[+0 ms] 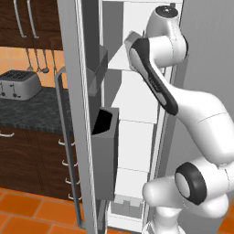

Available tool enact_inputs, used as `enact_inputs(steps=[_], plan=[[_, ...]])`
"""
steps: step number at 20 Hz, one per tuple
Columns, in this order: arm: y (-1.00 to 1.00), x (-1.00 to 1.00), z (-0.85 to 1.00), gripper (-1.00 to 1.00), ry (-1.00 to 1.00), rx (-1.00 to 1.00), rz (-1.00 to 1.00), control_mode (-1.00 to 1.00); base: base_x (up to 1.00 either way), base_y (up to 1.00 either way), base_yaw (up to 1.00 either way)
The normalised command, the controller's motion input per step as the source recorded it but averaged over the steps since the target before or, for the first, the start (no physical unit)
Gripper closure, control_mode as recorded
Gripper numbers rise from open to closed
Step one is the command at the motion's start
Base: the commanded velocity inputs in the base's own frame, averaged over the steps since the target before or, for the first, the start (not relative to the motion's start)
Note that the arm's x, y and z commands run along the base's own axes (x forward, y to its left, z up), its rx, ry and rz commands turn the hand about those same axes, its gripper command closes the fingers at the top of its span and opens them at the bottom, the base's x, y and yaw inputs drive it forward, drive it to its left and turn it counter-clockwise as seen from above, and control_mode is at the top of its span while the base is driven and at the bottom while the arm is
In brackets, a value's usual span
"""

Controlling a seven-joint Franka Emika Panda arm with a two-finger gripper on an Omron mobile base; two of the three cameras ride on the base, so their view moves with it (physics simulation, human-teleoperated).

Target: Take the meat container that has the fish and place it on the second highest rack of the freezer. Then take the vegetable container that has the lemon wedge and tomato and place it on the highest rack of the freezer.

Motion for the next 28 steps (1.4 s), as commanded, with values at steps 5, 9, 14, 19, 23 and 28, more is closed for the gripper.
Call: enact_inputs(steps=[5,9,14,19,23,28], plan=[[0.00,0.92,0.00,1.00,-0.01,0.00,-0.04,-1.00,0.00,0.00,0.00],[0.00,0.98,0.00,1.00,0.03,0.01,-0.04,-1.00,0.00,0.00,0.00],[-0.03,0.87,-0.07,1.00,0.06,0.00,0.00,-1.00,0.00,0.00,0.00],[-0.12,0.69,-0.14,1.00,0.05,0.00,0.00,-1.00,0.00,0.00,0.00],[-0.47,0.24,-0.38,1.00,0.02,0.00,0.00,-1.00,0.00,0.00,0.00],[-0.33,0.04,-0.33,-1.00,-0.03,0.00,0.00,-1.00,0.00,0.00,0.00]])
